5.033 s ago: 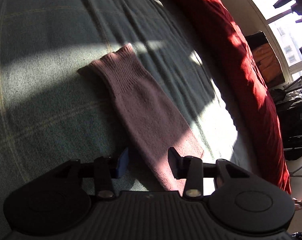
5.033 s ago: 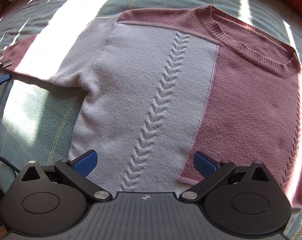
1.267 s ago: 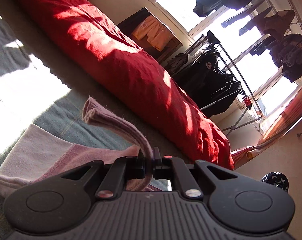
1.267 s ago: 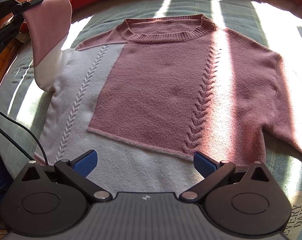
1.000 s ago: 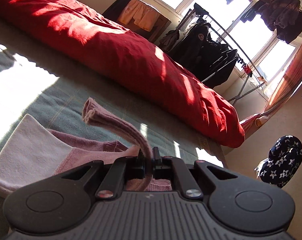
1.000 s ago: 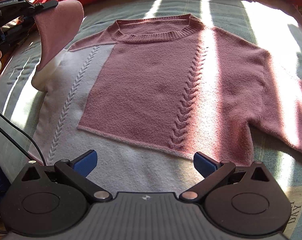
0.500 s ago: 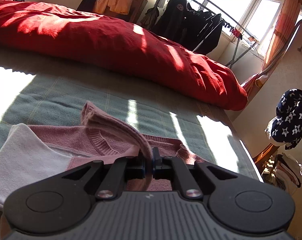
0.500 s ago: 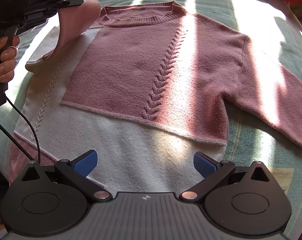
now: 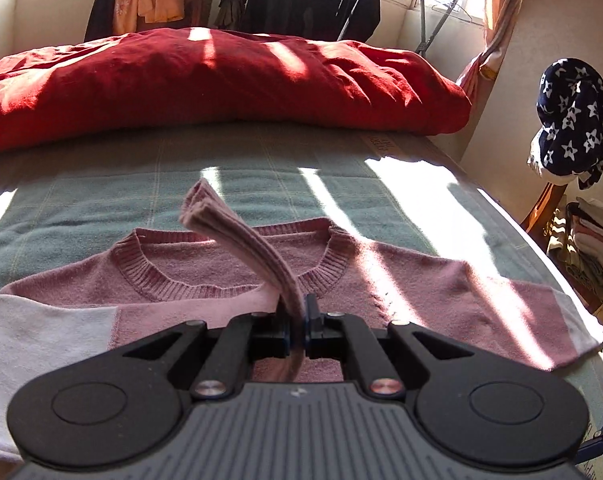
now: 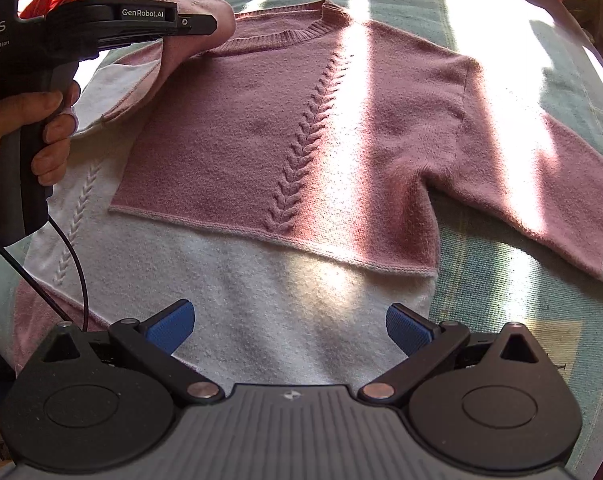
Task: Fold clothes
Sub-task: 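Lay the pink cuff near the collar and open the left gripper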
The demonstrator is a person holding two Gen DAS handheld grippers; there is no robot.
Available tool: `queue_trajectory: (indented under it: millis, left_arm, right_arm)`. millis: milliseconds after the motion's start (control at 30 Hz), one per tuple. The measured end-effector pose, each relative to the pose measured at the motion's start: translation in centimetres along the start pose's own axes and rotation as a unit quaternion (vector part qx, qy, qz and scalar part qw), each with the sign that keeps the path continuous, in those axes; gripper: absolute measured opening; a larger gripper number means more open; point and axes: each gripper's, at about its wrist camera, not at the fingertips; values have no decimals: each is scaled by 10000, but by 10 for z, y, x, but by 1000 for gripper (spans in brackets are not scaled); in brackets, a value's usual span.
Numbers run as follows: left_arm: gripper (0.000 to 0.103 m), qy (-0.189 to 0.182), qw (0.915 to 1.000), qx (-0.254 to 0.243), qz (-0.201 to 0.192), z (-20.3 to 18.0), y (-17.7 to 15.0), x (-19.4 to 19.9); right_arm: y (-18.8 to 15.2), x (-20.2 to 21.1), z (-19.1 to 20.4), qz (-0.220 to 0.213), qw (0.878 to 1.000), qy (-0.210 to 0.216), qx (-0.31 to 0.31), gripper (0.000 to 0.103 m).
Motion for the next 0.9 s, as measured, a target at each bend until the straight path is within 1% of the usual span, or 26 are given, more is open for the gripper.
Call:
queue_trajectory:
  millis: [167, 300, 400, 467, 567, 600, 633, 733, 900]
  left_arm:
    - [4, 44, 9998, -139, 118, -9, 0, -10]
    - [4, 130, 9990, -417, 139, -21, 4, -18]
    - [5, 279, 9968, -724, 205, -30, 2, -24]
    - [6, 408, 9941, -966, 278, -36, -3, -28]
    - [9, 489, 9901, -1256, 389, -43, -11, -32]
    - [14, 504, 9880, -1396, 432, -47, -13, -33]
    - [17, 512, 9858, -1529, 472, -51, -15, -34]
    - [23, 422, 9820, -1769, 518, -59, -21, -32]
    - [25, 142, 9805, -1919, 399, -61, -21, -17]
  right_arm:
    - [-5, -3, -4, -6, 9999, 13, -131, 103]
    - [-10, -4, -7, -15, 9997, 34, -235, 103]
    - [-13, -3, -11, -29, 9996, 18, -272, 103]
    - [-14, -2, -14, -54, 9996, -3, -295, 103]
    - [-14, 0, -18, -101, 9993, 3, -359, 103]
    - [-14, 0, -19, -104, 9992, 7, -380, 103]
    - [-15, 0, -21, -102, 9992, 10, -398, 103]
    - [-16, 0, -23, -95, 9990, 5, -429, 103]
    - [-17, 0, -23, -92, 9992, -13, -400, 103]
Point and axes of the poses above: each gripper's, at about its wrist camera, not at the fingertips, and x roughly against the way its jaws point, z to its left, y to its top, and after that the axes turned 13 degrees about z, right-handed
